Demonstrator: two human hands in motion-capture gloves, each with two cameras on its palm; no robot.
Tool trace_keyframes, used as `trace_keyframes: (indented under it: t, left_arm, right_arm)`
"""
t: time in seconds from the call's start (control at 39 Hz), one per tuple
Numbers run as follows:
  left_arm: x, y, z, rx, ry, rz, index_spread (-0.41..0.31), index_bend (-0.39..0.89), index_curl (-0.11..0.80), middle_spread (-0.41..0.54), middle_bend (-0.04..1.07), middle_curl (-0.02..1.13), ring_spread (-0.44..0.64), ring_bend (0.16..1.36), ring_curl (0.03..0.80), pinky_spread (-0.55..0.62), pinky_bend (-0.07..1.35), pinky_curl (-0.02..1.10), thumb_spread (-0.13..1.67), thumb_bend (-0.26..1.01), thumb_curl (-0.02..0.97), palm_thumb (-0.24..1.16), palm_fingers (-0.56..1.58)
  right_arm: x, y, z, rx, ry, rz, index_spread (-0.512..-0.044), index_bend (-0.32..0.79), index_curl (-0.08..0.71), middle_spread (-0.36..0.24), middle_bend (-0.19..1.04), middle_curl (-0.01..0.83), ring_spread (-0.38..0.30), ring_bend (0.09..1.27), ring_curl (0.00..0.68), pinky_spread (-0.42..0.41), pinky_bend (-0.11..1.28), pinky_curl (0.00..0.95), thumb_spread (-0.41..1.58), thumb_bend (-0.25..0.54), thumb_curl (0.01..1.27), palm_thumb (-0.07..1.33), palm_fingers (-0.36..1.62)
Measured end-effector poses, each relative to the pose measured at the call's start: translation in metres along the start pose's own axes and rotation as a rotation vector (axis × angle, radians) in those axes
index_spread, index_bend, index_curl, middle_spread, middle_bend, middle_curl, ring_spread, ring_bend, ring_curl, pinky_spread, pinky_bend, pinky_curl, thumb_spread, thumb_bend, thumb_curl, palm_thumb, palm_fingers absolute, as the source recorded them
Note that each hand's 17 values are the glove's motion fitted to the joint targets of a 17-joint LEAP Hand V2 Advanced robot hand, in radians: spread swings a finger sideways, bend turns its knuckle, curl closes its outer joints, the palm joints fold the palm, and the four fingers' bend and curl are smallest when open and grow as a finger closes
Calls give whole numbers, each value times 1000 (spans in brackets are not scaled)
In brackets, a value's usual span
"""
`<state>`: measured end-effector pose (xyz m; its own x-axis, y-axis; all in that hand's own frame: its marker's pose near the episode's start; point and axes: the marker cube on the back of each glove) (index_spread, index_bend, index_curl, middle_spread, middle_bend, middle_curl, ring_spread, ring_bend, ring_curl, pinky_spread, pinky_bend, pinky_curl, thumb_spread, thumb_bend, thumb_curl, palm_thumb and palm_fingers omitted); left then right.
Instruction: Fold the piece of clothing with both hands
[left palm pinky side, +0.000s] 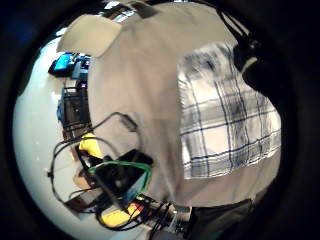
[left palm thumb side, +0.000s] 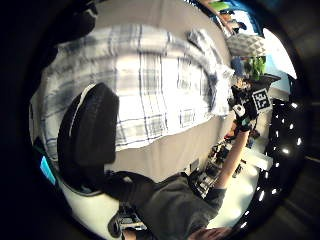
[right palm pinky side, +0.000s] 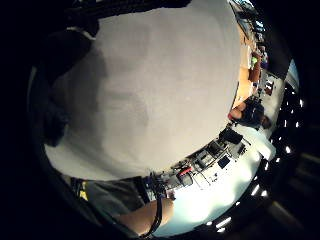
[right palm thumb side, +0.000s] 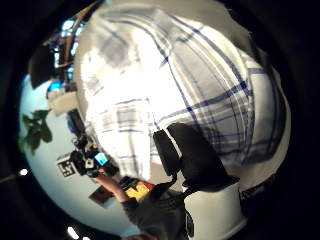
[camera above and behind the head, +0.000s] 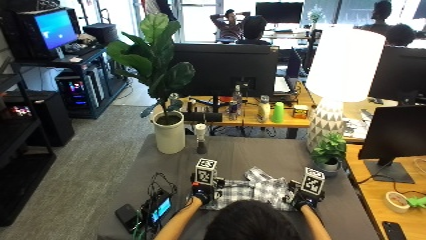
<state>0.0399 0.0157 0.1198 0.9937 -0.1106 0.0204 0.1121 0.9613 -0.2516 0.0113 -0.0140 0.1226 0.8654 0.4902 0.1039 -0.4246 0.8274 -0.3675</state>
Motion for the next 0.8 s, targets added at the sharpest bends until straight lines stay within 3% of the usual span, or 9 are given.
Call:
trace_keyframes:
  t: [0.1,0.13,0.21,0.31,0.41,0.59,0.67,0.72,0.8]
  left_arm:
    - [3,0,25,-64,-43,5,-125,125,377,-52,93,398,-77,550,450,-137,554,485,1326,-54,328,267,353]
    - [1,-3,31,-54,-57,-2,-109,110,366,-17,78,381,-27,544,441,-71,514,469,1313,-69,311,218,204]
    - [-4,-11,45,-49,-52,-16,-86,112,352,27,106,362,47,562,438,25,519,462,1297,-55,288,161,130]
    - [-8,-3,46,-188,23,-28,-70,110,327,54,140,331,105,586,407,115,505,420,1281,-39,266,109,121]
    - [-14,0,26,-235,125,-21,-67,144,323,57,173,329,144,585,391,181,477,396,1277,-29,250,78,126]
    - [-33,2,-33,-25,349,-4,-63,142,314,61,169,323,151,598,374,204,483,376,1278,-14,235,75,198]
    - [-44,7,-58,84,391,-14,-55,144,313,66,170,321,145,601,370,186,489,374,1299,0,234,103,234]
    - [-54,-1,-65,134,409,-23,-53,149,314,67,166,320,141,604,368,183,492,374,1313,4,233,118,250]
    - [-64,-7,-73,136,479,16,-51,150,314,70,169,319,136,607,365,163,494,372,1336,6,229,132,280]
  right_arm:
    - [-3,-47,12,171,-20,-18,-232,61,202,1,232,445,-3,477,406,110,515,414,1096,-57,407,502,452]
    - [-4,-69,15,228,-20,-25,-224,85,205,1,222,441,-9,457,399,82,549,421,1102,-19,413,549,478]
    - [-12,-105,20,328,-9,-31,-218,72,193,-8,244,443,-37,481,396,29,581,417,1119,19,420,628,593]
    - [-25,-93,14,333,29,-14,-217,4,151,-21,275,448,-82,557,399,-61,644,419,1145,62,435,736,767]
    - [-39,-26,-4,212,27,-2,-207,-10,124,-56,350,474,-134,656,432,-136,688,437,1153,102,454,843,967]
    - [-58,12,-41,5,-106,-37,-204,90,152,-115,419,512,-194,732,479,-193,704,473,1097,136,478,992,1178]
    - [-71,0,-58,-117,-156,19,-208,129,177,-124,423,518,-208,724,486,-210,712,485,981,96,503,996,1191]
    - [-86,-32,-72,-53,-160,14,-210,135,190,-134,432,523,-215,712,487,-218,717,492,885,63,521,990,1193]
    - [-128,-51,-95,191,-122,-189,-210,137,208,-142,437,528,-223,699,486,-221,733,501,766,34,551,1001,1206]
